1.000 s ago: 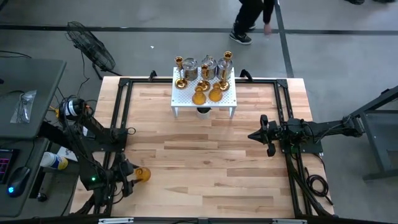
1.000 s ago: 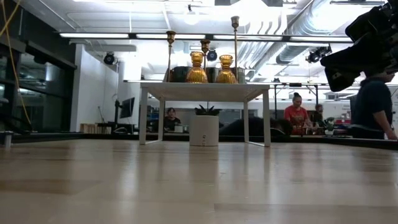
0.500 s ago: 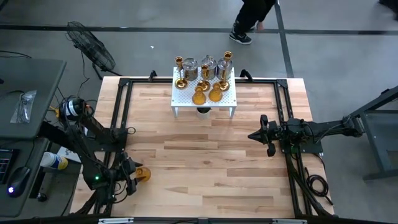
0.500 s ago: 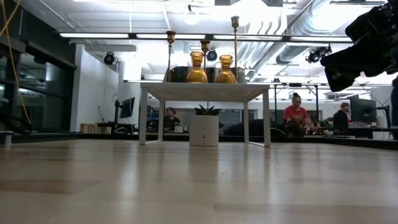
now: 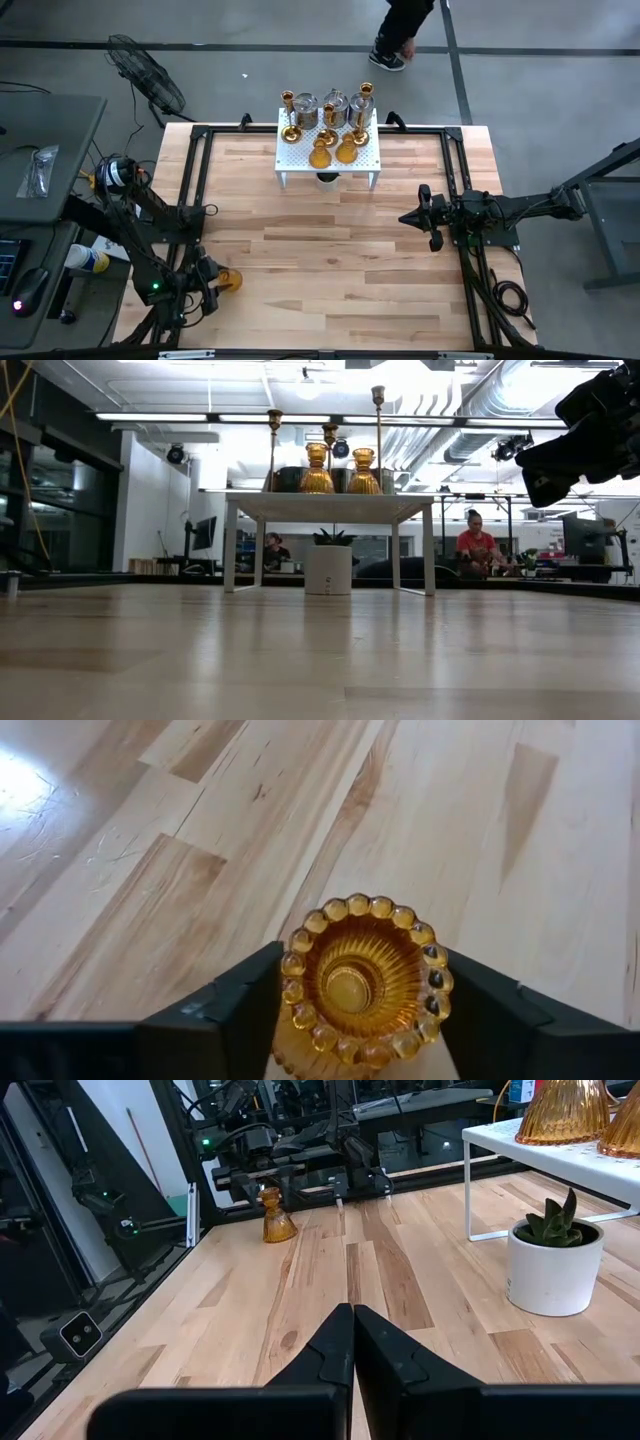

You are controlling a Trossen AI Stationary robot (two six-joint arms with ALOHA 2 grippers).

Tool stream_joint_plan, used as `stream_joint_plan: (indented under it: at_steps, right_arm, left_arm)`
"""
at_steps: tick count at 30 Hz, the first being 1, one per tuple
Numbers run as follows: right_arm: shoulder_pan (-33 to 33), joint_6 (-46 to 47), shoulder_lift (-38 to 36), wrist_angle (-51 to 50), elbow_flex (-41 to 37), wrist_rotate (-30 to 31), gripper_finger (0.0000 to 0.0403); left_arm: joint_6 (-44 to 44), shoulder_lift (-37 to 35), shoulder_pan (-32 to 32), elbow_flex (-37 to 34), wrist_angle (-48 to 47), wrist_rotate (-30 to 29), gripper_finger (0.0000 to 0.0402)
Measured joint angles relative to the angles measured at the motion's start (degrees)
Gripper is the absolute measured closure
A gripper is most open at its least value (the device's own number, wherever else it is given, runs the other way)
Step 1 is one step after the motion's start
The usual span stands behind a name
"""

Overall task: Pick & Place candle stick holders
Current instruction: Put the gold candle holder on the shelf

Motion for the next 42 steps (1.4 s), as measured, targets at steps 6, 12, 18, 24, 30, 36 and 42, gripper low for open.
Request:
stream_joint_plan:
  at_steps: [6, 12, 18, 24, 30, 36, 42]
  right_arm:
    - [0.00, -0.02, 0.00, 0.00, 0.01, -0.01, 0.0400]
    - [0.00, -0.02, 0.00, 0.00, 0.01, -0.01, 0.0400]
    - [0.00, 0.00, 0.00, 0.00, 0.01, -0.01, 0.0400]
    - [-0.01, -0.01, 0.00, -0.01, 0.01, -0.01, 0.0400]
    - [0.00, -0.01, 0.00, 0.00, 0.00, -0.01, 0.0400]
    - [0.00, 0.00, 0.00, -0.02, 0.01, -0.01, 0.0400]
    - [0.00, 0.00, 0.00, -0.02, 0.00, 0.00, 0.0400]
  left_arm:
    - [0.00, 0.00, 0.00, 0.00, 0.33, -0.06, 0.0234]
    - [1.55, 0.00, 0.00, 0.00, 1.63, -0.90, 0.0267]
    - [1.53, 0.00, 0.00, 0.00, 1.71, -0.89, 0.0265]
    - [1.37, 0.00, 0.04, 0.00, 1.67, -1.58, 0.0265]
    - [-0.30, 0.00, 0.04, 0.00, 1.61, -2.72, 0.0265]
    - [1.48, -0.02, 2.96, 1.28, 1.31, -2.66, 0.0265]
    - [8.37, -0.02, 9.04, 4.05, 1.22, -2.66, 0.0265]
